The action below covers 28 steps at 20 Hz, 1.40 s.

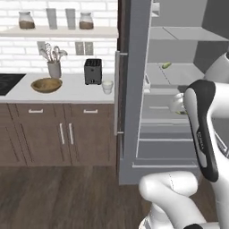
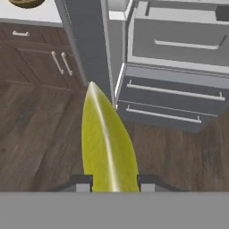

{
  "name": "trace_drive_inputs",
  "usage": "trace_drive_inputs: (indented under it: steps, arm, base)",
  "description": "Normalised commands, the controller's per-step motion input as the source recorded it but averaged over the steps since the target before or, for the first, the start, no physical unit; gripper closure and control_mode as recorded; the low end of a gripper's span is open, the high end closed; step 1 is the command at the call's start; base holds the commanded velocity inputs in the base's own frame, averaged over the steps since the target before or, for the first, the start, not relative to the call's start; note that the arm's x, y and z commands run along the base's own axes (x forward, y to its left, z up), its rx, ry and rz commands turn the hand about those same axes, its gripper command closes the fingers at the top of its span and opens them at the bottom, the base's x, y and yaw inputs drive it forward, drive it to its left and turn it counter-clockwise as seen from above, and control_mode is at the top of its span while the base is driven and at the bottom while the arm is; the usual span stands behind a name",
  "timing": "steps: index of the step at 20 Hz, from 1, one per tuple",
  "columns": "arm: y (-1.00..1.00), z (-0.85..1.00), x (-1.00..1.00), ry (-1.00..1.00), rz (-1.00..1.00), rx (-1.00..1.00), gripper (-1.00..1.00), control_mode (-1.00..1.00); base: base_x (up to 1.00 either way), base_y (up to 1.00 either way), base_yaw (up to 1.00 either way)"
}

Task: Grab a lemon wedge from the fridge and one ice cube from the ice bowl, and put them in the glass of lemonade.

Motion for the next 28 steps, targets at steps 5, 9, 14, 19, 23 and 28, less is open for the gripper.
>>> trace_drive_inputs:
  steps: [5,9,14,19,23,28]
  arm:
    - [0.0,0.0,0.0,0.0,0.0,0.0,1.0,1.0]
    - [0.0,0.0,0.0,0.0,0.0,0.0,1.0,1.0]
    - [0.0,0.0,0.0,0.0,0.0,0.0,1.0,1.0]
    - [0.0,0.0,0.0,0.0,0.0,0.0,1.0,1.0]
    - [0.0,0.0,0.0,0.0,0.0,0.0,1.0,1.0]
    - [0.0,0.0,0.0,0.0,0.0,0.0,1.0,1.0]
  base:
    - [0.08,1.0,0.33]
    - [0.27,0.99,0.42]
    - [0.23,0.87,0.57]
    - [0.9,0.73,0.34]
    - [1.0,0.47,0.12]
    - [1.0,0.12,0.0]
